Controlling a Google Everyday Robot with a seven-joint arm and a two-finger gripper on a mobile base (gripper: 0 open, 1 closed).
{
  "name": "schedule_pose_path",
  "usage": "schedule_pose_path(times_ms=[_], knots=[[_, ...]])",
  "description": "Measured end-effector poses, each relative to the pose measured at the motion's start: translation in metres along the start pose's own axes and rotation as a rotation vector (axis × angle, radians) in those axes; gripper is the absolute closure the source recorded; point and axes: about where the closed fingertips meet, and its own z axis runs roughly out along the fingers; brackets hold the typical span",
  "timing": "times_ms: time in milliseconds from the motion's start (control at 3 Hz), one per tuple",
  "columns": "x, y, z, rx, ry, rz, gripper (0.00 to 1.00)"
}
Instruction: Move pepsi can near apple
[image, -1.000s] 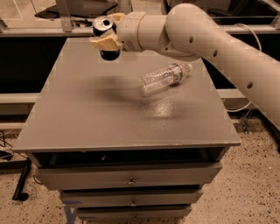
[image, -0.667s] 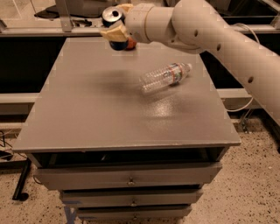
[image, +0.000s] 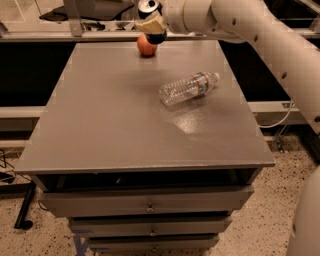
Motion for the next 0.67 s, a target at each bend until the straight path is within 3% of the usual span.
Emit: schedule_pose_path(times_ms=[667], knots=[[0.052,-0.038,0.014,0.018,0.015,0.074,1.0]])
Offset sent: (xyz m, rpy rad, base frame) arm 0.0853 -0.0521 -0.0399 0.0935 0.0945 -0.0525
